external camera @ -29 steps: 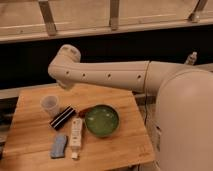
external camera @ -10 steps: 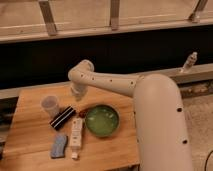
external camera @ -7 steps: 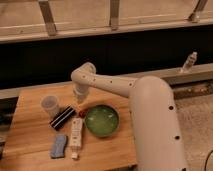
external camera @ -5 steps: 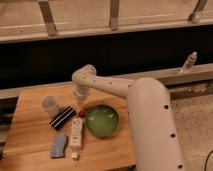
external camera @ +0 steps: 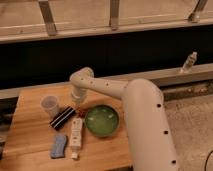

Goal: Push the eraser across the table

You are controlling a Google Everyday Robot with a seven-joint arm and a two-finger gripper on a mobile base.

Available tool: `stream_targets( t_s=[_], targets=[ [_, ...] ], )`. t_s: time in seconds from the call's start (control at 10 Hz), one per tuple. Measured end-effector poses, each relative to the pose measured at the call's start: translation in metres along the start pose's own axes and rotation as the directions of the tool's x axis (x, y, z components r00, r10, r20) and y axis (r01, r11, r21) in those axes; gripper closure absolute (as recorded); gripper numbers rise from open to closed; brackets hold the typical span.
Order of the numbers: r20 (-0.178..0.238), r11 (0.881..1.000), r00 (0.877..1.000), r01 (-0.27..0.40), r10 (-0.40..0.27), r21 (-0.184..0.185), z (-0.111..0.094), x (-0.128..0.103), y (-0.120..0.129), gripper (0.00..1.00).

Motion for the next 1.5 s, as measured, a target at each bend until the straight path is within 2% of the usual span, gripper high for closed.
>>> stream_targets(
  t_s=[0.3, 0.5, 0.8, 0.9, 1.0, 1.2, 1.3, 1.4, 1.5],
  targets=[
    [-0.002, 0.995, 0.996, 0.086, -0.086, -0.044, 0.009, 0.0, 0.046, 1.0],
    [-0.004, 0.99, 0.992, 0.127, -0.127, -0.059, 0.007, 0.007, 0.078, 1.0],
    [-0.012, 0.981, 0.984, 0.178, -0.18, -0.07, 0.002, 0.015, 0.112, 1.0],
    [-0.03, 0.974, 0.976, 0.215, -0.217, -0.066, 0.002, 0.017, 0.129, 1.0],
    [-0.042, 0.971, 0.971, 0.233, -0.235, -0.052, 0.001, 0.017, 0.138, 1.0],
    [-0.055, 0.975, 0.975, 0.22, -0.217, 0.044, -0.018, 0.019, 0.141, 1.0],
    [-0.043, 0.976, 0.979, 0.202, -0.199, 0.085, -0.033, 0.018, 0.136, 1.0],
    [-0.031, 0.978, 0.984, 0.179, -0.177, 0.108, -0.047, 0.018, 0.128, 1.0],
    [-0.012, 0.979, 0.99, 0.139, -0.138, 0.153, -0.067, 0.017, 0.107, 1.0]
  ],
)
